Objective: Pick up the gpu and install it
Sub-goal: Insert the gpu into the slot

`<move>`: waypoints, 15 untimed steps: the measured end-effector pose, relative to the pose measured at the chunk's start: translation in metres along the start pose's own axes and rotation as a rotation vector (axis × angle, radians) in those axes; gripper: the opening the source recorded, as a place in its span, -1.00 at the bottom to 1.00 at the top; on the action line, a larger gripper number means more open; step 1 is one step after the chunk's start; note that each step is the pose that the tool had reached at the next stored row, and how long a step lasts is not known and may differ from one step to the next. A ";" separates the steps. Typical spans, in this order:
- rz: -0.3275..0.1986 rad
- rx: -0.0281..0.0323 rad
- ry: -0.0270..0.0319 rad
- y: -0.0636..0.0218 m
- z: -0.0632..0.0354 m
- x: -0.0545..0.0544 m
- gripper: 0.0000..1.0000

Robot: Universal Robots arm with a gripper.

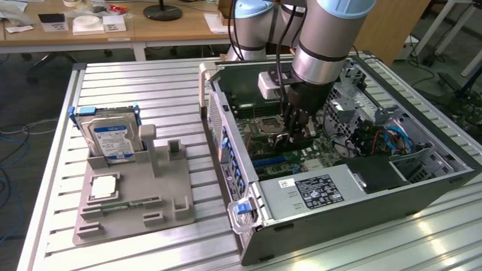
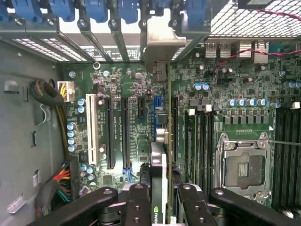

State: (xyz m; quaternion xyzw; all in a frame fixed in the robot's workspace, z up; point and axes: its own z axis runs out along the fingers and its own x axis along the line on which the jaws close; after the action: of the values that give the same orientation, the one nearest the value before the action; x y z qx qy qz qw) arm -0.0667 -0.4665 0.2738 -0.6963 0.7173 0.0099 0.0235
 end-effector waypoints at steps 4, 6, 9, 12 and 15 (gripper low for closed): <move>0.000 0.0002 -0.0006 0.0017 0.0013 0.000 -0.47; 0.000 0.0001 -0.0003 0.0021 0.0025 0.000 -0.47; 0.000 0.0001 -0.0002 0.0033 0.0044 0.000 -0.47; 0.000 0.0001 -0.0004 0.0040 0.0052 0.000 -0.47; 0.000 0.0001 -0.0003 0.0049 0.0078 0.000 -0.47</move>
State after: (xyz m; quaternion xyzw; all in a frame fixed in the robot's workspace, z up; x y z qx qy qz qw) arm -0.0714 -0.4664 0.2659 -0.6962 0.7174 0.0100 0.0237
